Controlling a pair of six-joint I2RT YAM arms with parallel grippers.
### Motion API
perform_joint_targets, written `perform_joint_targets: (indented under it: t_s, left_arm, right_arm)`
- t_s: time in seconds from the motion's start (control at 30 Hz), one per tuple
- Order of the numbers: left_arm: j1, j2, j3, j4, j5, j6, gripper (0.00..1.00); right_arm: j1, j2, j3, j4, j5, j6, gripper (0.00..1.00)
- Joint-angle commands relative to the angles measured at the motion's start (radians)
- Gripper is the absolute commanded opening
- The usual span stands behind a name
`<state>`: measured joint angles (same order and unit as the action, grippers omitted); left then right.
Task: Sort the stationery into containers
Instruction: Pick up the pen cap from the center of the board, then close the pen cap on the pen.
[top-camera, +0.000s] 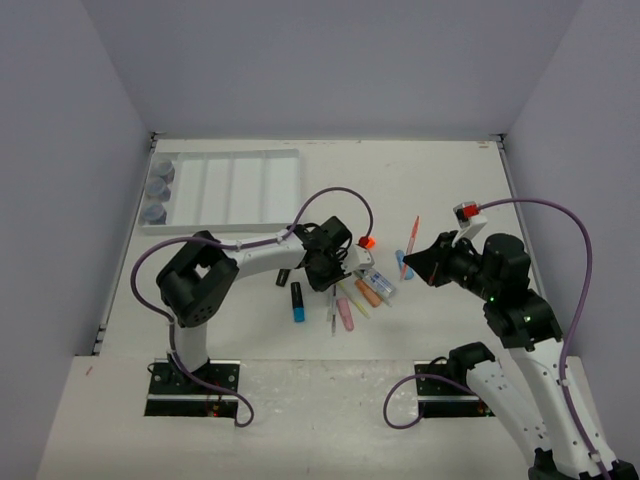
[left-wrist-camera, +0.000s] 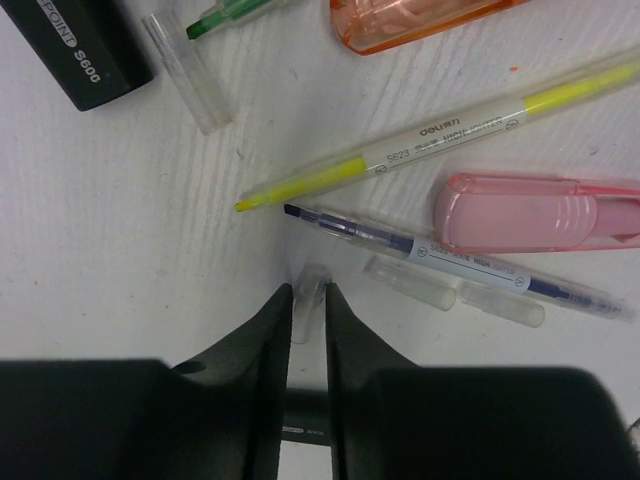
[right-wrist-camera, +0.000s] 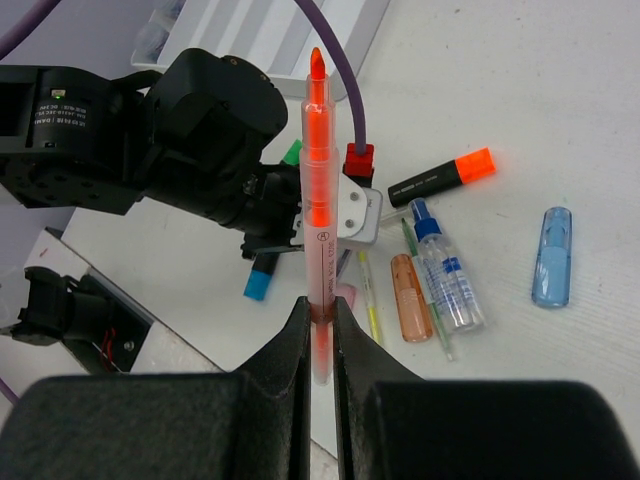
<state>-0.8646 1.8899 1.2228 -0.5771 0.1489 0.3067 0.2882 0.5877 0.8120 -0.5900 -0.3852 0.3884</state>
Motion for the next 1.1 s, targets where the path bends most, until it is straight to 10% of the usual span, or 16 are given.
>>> perform_joint_targets:
  t_s: [0.0, 0.53, 0.7, 1.07]
  left_arm:
    - [-0.004, 0.057, -0.009, -0.009, -0.048, -0.011, 0.13]
    - [0.087, -0.249, 0.098, 0.194, -0.284, -0.442, 0.00]
    - [0.162, -0.516, -0.041, 0.516, -0.063, -0.775, 0.00]
    - [0.162, -0.771, -0.379, 1.239, 0.261, -1.012, 0.00]
  right_arm:
    - [0.005, -0.008, 0.004, 0.018, -0.013, -0.020, 0.00]
    - [0.005, -0.112, -0.059, 0.173, -0.069, 0.066, 0.00]
    - [0.024, -0.090, -0.215, 0.533, -0.324, 0.311, 0.00]
    - [0.311, 0.173, -0.162, 0.743, -0.233, 0.306, 0.00]
